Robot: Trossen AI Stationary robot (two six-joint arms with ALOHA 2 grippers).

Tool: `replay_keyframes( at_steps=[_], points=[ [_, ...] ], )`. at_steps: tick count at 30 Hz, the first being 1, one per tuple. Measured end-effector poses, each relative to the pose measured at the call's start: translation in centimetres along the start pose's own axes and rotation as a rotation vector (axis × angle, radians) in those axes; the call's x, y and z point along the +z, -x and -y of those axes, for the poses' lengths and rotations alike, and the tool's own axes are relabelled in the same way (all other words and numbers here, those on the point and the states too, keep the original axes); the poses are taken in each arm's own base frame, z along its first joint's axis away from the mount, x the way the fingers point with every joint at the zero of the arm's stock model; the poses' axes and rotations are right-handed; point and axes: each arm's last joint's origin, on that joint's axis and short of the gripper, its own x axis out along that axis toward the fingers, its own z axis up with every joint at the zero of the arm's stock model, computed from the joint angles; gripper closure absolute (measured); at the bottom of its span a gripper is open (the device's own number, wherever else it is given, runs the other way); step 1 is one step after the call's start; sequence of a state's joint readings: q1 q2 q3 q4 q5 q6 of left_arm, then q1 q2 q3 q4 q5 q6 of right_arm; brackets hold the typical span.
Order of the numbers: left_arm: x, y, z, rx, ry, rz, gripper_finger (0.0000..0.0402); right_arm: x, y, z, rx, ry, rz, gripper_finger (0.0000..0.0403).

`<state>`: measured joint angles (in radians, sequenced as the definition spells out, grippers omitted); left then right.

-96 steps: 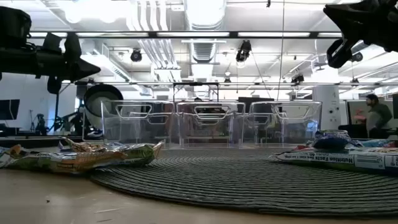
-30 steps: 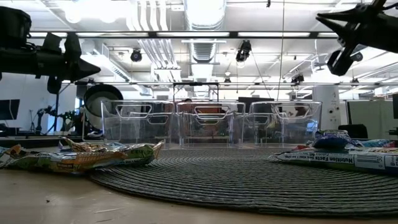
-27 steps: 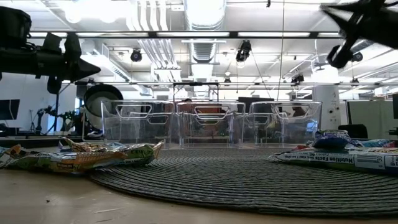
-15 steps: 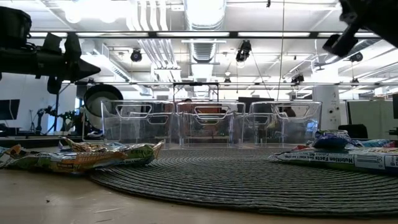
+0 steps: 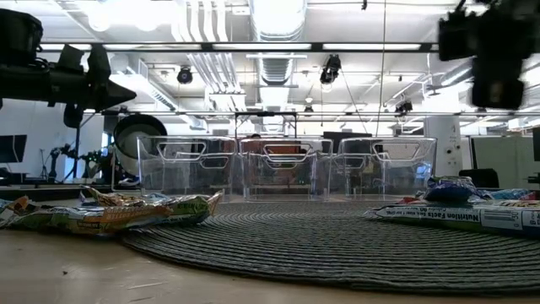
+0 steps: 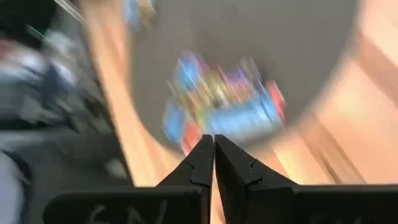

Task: Pick and place Granola Bars by type
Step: Put the right red granola bar into the right bin

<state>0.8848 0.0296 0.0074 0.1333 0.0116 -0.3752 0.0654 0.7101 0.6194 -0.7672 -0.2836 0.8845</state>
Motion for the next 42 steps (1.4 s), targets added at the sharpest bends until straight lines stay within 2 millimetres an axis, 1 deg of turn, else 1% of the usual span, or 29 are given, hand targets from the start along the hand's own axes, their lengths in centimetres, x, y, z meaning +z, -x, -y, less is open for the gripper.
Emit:
replay_keyframes(
  at_steps=[3,5,8,10,12,15,18,23,27,31,36,42],
  points=[
    [0.0,0.0,0.0,0.002,0.000,0.000,0.0401,-1.1,1.4,-0.8,-0.167,-0.004,-0.167,0.0394],
    [0.0,0.0,0.0,0.002,0.000,0.000,0.0401,-2.0,1.9,-1.2,-0.263,0.018,-0.290,0.0394],
    [0.0,0.0,0.0,0.003,0.000,-0.001,0.0401,-3.2,2.0,-2.5,-0.292,0.101,-0.428,0.0394],
    [0.0,0.0,0.0,0.003,0.000,-0.001,0.0401,-3.7,1.5,-3.4,-0.306,0.174,-0.472,0.0394],
    [0.0,0.0,0.0,0.003,0.000,-0.001,0.0401,-4.4,0.5,-4.0,-0.346,0.247,-0.508,0.0394],
    [0.0,0.0,0.0,0.003,-0.001,-0.002,0.0401,-5.6,-1.5,-4.8,-0.377,0.378,-0.607,0.0394],
    [0.0,0.0,0.0,0.003,-0.001,-0.001,0.0401,-6.9,-3.8,-5.9,-0.331,0.477,-0.702,0.0381],
    [0.0,0.0,0.0,0.003,-0.001,-0.002,0.0401,-8.1,-7.2,-7.3,-0.255,0.510,-0.713,0.0327],
    [0.0,0.0,0.0,0.003,-0.001,-0.002,0.0401,-8.7,-8.8,-7.4,-0.292,0.544,-0.709,0.0273],
    [0.0,0.0,0.0,0.003,-0.001,-0.002,0.0401,-9.0,-9.4,-7.1,-0.353,0.620,-0.648,0.0221],
    [0.0,0.0,0.0,0.003,-0.001,-0.002,0.0401,-9.1,-9.5,-6.8,-0.412,0.711,-0.558,0.0172],
    [0.0,0.0,0.0,0.003,-0.001,-0.002,0.0401,-10.2,-10.0,-5.0,-0.456,0.768,-0.589,0.0132]
  ],
)
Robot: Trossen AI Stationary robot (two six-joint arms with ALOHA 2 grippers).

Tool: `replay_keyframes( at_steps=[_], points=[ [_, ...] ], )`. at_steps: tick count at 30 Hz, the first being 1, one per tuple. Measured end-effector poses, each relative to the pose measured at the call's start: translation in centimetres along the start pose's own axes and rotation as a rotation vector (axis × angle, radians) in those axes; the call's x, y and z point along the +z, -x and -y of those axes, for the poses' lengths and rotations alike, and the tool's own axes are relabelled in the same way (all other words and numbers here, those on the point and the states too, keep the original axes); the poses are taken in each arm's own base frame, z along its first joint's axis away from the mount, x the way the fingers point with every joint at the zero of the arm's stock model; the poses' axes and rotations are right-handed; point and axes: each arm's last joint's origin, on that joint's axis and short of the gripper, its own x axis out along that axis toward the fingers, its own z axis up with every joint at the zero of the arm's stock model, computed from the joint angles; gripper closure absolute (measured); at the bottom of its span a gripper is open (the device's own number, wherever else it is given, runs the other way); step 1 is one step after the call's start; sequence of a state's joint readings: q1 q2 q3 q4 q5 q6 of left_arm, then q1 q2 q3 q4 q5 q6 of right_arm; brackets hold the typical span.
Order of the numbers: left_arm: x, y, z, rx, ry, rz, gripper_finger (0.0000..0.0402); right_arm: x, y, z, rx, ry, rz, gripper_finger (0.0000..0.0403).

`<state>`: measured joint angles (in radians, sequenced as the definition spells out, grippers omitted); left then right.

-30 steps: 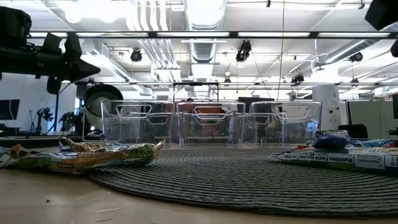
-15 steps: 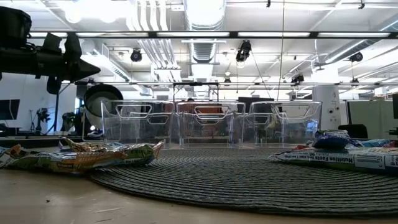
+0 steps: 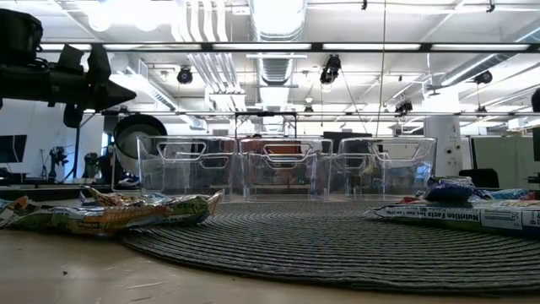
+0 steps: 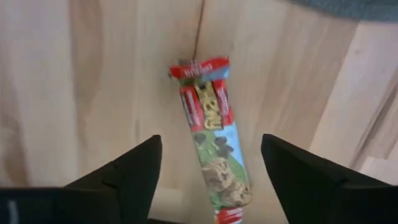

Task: Pick and place Granola Bars by type
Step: Put the right red granola bar into the right bin

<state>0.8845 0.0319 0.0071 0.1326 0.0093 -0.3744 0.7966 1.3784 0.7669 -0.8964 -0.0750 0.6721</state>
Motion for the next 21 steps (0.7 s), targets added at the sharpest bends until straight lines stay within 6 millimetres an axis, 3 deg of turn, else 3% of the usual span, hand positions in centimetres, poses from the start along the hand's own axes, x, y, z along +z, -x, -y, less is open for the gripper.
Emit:
replay_keyframes(
  at_steps=[11,16,21],
  points=[
    [0.0,0.0,0.0,0.000,0.000,0.000,0.0401,-0.9,-3.5,0.9,-0.039,0.035,-0.051,0.0112],
    [0.0,0.0,0.0,0.001,0.000,-0.002,0.0401,-1.3,-4.3,1.4,-0.063,0.030,-0.068,0.0133],
    [0.0,0.0,0.0,0.001,0.000,-0.003,0.0401,-1.5,-4.6,1.7,-0.101,0.019,-0.052,0.0178]
  ],
)
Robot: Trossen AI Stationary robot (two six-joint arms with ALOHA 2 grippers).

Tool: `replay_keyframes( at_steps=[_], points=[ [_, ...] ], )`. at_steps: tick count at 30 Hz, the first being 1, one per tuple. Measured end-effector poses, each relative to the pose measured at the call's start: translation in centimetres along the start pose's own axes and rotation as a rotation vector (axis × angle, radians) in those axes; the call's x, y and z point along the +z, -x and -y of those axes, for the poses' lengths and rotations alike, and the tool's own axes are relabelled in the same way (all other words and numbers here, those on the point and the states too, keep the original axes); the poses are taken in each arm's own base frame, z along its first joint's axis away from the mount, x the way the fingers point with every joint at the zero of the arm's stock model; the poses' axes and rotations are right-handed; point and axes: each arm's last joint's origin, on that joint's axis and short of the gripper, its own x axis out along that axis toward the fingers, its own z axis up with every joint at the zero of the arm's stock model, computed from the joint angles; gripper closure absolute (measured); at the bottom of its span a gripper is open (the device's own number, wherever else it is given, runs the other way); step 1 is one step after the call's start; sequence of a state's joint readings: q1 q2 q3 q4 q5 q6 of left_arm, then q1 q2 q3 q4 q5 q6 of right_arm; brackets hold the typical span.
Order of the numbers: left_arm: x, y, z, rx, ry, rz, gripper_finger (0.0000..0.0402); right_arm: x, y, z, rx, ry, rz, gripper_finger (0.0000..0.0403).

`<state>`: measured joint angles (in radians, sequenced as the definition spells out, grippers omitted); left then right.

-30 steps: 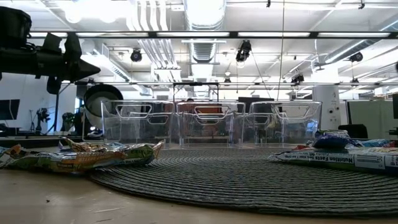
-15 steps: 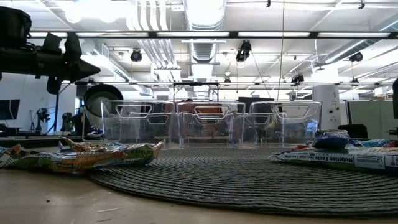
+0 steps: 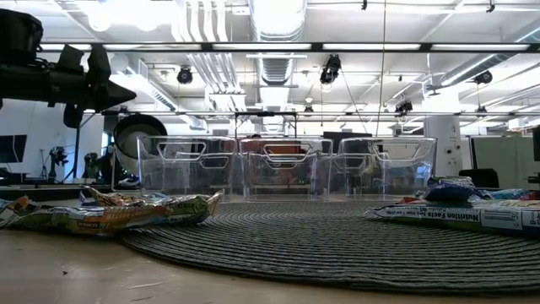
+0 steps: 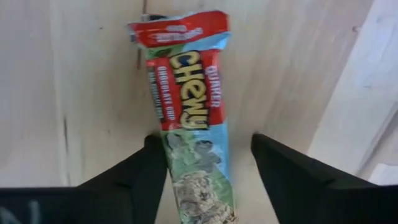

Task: Pick and place Granola Bars by type
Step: Put the right red granola bar into the right bin

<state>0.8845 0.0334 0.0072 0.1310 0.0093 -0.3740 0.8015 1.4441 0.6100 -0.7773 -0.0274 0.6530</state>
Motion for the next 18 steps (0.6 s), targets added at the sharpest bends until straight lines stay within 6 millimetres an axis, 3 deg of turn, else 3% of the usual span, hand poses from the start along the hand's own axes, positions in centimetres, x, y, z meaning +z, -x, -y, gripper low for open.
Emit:
replay_keyframes(
  at_steps=[12,15,18],
  points=[
    [0.0,0.0,0.0,0.001,0.000,-0.001,0.0401,0.1,0.4,0.1,-0.022,-0.208,0.034,0.0304],
    [0.0,0.0,0.0,0.000,0.000,-0.001,0.0401,0.3,1.9,0.1,-0.010,-0.327,0.132,0.0309],
    [0.0,0.0,0.0,0.001,0.000,-0.001,0.0401,0.5,4.8,0.2,0.059,-0.464,0.295,0.0308]
  ],
)
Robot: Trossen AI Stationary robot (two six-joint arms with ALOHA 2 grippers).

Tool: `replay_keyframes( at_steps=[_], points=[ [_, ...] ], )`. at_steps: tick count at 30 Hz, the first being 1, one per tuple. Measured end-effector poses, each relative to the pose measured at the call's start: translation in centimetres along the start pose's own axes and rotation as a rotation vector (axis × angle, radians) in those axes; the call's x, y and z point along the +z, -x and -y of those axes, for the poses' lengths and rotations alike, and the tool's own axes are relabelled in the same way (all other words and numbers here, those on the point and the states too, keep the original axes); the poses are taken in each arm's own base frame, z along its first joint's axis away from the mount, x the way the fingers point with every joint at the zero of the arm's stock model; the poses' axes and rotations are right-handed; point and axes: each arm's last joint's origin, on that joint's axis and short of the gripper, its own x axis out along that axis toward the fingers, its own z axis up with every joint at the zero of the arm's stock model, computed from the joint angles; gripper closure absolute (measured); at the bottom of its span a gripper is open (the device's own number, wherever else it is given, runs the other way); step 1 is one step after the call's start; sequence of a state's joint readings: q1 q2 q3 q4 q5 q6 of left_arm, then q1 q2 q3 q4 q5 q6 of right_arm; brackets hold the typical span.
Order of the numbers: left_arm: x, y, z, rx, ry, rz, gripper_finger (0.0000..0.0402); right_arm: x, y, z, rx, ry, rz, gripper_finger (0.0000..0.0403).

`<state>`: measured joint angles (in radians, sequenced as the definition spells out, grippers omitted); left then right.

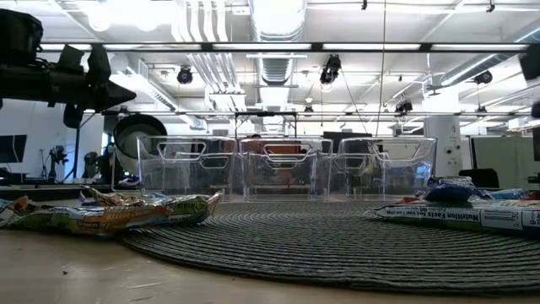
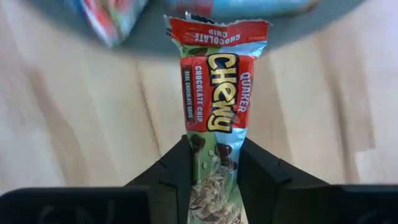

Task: Pick and place Granola Bars by type
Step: Put the right red granola bar into the right bin

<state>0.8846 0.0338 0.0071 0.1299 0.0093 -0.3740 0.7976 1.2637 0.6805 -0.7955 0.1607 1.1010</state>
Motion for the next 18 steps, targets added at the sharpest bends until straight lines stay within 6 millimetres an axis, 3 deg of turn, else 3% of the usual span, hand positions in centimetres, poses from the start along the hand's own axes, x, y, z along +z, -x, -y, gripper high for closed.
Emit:
replay_keyframes(
  at_steps=[5,11,18],
  points=[
    [0.0,0.0,0.0,0.000,0.000,-0.001,0.0401,1.4,4.6,2.1,0.051,-0.391,0.273,0.0312],
    [-0.1,0.0,0.0,0.002,0.000,-0.005,0.0401,3.1,8.5,7.0,0.089,-0.933,0.787,0.0314],
    [0.0,0.0,0.0,0.002,0.000,-0.005,0.0401,6.0,9.6,11.7,-0.098,-1.039,0.943,0.0307]
  ],
)
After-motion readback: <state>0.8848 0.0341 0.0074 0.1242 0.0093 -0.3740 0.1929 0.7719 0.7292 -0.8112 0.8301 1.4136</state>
